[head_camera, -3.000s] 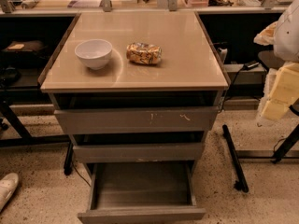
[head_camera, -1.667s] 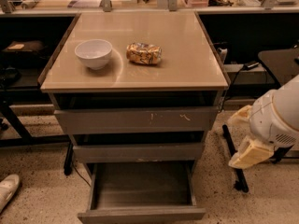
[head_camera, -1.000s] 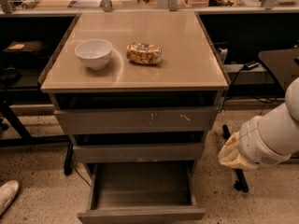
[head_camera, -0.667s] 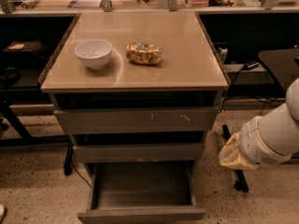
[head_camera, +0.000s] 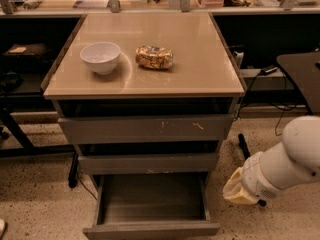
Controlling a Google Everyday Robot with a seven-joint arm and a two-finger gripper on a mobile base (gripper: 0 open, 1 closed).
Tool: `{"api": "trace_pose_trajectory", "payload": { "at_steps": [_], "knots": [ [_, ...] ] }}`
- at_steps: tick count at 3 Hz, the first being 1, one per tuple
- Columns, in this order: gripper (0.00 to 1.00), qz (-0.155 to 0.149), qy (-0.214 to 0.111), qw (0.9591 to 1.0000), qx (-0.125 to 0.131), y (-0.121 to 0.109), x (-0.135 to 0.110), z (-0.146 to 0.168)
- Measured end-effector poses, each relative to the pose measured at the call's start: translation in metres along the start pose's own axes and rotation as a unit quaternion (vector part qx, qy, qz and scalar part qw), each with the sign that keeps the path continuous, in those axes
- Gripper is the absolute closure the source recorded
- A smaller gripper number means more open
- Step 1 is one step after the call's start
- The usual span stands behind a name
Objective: Close bottom drawer
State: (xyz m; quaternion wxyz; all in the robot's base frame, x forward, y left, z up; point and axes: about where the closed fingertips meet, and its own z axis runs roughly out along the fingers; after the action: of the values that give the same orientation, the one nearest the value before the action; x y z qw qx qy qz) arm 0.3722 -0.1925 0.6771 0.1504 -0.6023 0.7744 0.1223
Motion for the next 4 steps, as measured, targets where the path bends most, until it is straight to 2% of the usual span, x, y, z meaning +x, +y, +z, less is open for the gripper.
{"api": "trace_pose_trajectory", "payload": {
  "at_steps": [1,2,3,4],
  "knots": [
    [1.00,0.040,-0.018,0.9985,-0.032,0.023,0.034,0.088],
    [1.00,0.062,-0.032,0.9965,-0.046,0.034,0.064,0.161],
    [1.00,0.082,-0.041,0.9931,-0.074,0.045,0.088,0.222],
    [1.00,0.082,-0.041,0.9931,-0.074,0.045,0.088,0.222]
  ]
}}
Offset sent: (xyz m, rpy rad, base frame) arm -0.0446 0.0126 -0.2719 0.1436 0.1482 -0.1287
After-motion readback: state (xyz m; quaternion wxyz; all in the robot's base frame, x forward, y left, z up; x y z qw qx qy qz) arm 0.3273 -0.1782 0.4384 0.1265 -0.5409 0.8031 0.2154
